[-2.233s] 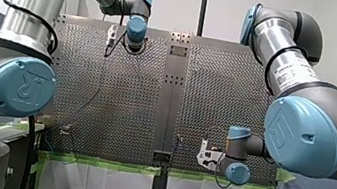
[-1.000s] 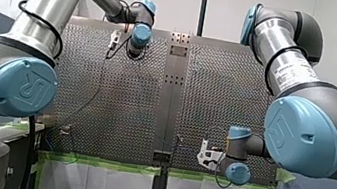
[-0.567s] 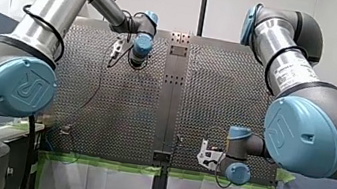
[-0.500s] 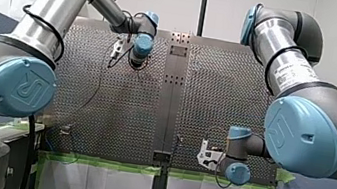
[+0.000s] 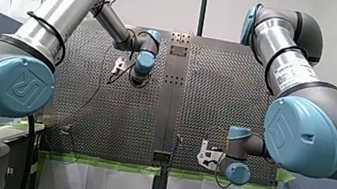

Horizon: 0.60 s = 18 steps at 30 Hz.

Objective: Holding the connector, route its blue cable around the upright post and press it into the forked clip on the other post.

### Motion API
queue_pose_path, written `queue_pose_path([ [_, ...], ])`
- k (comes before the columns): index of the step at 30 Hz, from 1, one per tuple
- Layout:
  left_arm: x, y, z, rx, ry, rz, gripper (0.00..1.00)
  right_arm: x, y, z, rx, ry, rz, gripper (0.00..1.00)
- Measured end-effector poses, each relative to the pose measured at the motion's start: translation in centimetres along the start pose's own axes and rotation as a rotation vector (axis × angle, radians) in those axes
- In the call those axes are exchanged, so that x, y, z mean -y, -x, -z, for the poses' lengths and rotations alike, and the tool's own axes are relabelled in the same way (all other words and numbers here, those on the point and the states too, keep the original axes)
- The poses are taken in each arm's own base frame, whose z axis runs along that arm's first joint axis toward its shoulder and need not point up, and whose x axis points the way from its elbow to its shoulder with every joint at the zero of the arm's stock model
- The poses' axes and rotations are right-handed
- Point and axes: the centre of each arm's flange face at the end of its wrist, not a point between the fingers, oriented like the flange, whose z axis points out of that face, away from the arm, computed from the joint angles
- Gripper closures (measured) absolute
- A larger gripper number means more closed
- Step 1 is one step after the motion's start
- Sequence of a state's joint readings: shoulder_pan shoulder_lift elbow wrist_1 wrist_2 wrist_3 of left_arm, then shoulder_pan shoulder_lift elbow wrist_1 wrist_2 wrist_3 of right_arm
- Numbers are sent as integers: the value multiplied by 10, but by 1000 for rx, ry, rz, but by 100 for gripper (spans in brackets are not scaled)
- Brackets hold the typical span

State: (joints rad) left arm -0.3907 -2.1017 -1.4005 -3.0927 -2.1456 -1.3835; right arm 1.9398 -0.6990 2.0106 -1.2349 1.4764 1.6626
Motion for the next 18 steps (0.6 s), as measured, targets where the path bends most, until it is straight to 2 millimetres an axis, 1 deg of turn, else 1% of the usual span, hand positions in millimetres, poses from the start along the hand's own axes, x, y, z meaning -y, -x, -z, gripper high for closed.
queue_pose_path([
  [4,13,-19,-3,-26,-15,-23,0,0,0,0,0,0,0,100],
  [7,23,-31,-2,-38,-26,-34,0,-1,0,0,1,1,0,100],
  [18,35,-62,9,-40,-33,-46,0,-9,-1,-2,-4,14,-2,100],
])
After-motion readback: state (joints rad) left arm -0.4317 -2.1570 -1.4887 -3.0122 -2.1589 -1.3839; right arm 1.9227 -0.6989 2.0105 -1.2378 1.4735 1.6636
